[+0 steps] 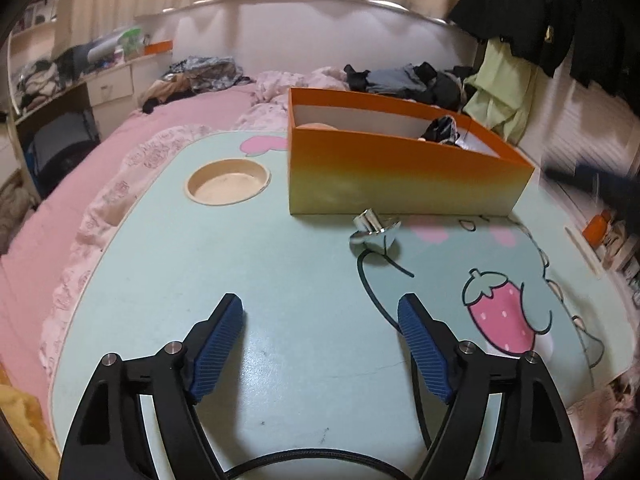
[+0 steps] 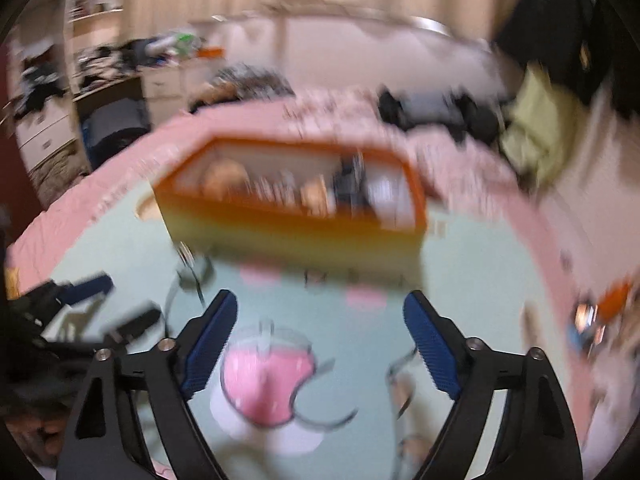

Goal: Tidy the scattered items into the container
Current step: 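Grasp the black lace cloth inside the box with the right gripper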

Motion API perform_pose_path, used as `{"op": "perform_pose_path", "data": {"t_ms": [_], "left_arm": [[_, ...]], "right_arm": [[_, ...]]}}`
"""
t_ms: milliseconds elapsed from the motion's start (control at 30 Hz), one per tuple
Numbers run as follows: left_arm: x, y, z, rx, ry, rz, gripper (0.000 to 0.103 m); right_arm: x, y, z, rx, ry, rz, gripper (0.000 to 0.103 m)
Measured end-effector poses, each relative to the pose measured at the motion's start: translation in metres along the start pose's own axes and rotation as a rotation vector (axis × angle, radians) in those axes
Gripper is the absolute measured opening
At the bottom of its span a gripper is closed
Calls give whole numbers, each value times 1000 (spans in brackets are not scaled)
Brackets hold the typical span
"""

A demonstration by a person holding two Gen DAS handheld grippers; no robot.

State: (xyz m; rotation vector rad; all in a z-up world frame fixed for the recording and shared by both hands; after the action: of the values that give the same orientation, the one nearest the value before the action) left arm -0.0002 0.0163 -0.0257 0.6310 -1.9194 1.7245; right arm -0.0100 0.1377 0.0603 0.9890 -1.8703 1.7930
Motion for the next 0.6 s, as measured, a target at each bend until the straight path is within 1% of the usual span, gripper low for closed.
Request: {"op": "perform_pose_path", "data": {"t_ms": [67, 100, 133, 167, 200, 233, 267, 300, 367, 400, 500, 533, 567, 600], "left_arm": [[-1, 4, -2, 38, 20, 17, 92], [-2, 5, -3, 53, 27, 23, 92], [-2, 7, -4, 67, 35, 30, 92], [-2, 8, -5, 79, 45, 36, 93], [-2, 8, -4, 77, 43, 37, 94], [-2, 8, -3, 77, 41, 38, 94], [-2, 7, -2, 77, 39, 37, 94], [-2, 7, -1, 77, 37, 36, 94], [-2, 7, 0, 76, 35, 37, 94], [-2, 7, 0, 75, 35, 38, 94], [-1, 7, -1, 75, 34, 38, 94], [-1, 7, 0, 74, 34, 38, 94], [-1, 7, -1, 75, 34, 38, 94], [-1, 7, -1, 75, 34, 38, 94]], "right_arm": [[32, -2, -14, 12, 8, -7, 73], [47, 3, -22, 55, 39, 14, 63], [58, 10, -30, 114, 74, 45, 49], [69, 22, -40, 207, 133, 100, 41], [75, 36, -48, 277, 195, 162, 22], [80, 49, -54, 290, 234, 210, 19], [85, 61, -58, 265, 245, 238, 19], [91, 72, -60, 228, 234, 244, 19], [96, 92, -62, 189, 230, 250, 19], [98, 103, -62, 201, 240, 269, 19], [100, 126, -66, 279, 302, 322, 22], [101, 131, -68, 282, 322, 332, 25], [102, 134, -69, 258, 326, 334, 27], [103, 136, -69, 214, 316, 329, 28]]}}
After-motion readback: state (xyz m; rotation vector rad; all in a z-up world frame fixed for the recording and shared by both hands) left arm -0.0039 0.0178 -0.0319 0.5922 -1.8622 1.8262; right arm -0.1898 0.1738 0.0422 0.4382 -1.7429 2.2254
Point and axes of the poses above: each gripper's, at about its wrist camera, not at the fingertips, and y roughly the way its jaws point, z to its left, x to its top, the point moved 5 cm from there along y, roughly the way its jaws point, and after that the axes turned 7 degrees about z, right-handed, at the moved point
